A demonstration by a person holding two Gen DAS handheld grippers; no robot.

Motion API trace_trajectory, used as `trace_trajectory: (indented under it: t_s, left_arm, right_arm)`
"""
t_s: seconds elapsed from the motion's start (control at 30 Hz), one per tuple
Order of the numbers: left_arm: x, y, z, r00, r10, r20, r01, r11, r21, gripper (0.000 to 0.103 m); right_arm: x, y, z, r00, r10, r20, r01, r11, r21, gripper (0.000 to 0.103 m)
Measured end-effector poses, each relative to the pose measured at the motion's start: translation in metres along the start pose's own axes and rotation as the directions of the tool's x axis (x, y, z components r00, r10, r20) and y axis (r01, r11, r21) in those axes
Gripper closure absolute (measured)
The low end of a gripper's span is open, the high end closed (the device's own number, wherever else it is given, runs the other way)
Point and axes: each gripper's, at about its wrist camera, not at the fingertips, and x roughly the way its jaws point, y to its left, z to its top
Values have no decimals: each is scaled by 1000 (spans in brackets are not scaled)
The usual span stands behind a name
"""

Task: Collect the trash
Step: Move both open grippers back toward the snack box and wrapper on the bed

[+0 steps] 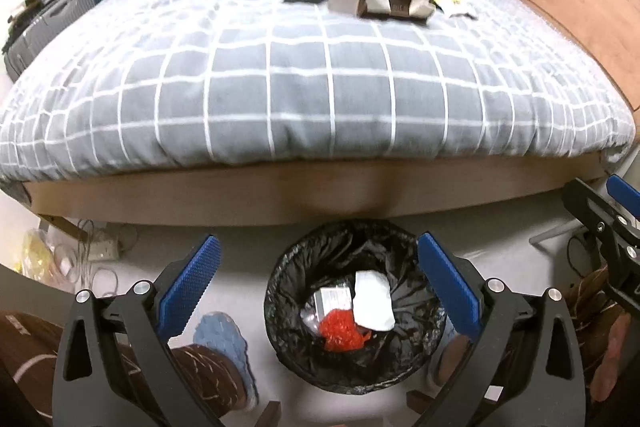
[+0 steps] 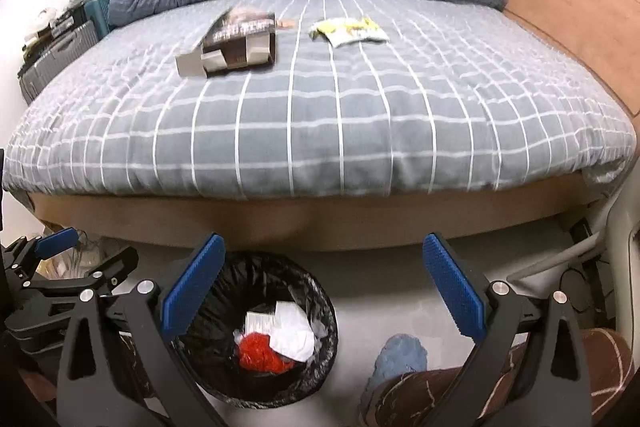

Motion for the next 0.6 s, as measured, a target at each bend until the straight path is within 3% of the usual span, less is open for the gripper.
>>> trace_trajectory:
  t_s: [0.6]
  left_arm:
    - [-13,19,61,995,11,102,-10,1000,-12,6]
  right_arm:
    - [6,5,52,996,-3,94,6,1000,-30,8]
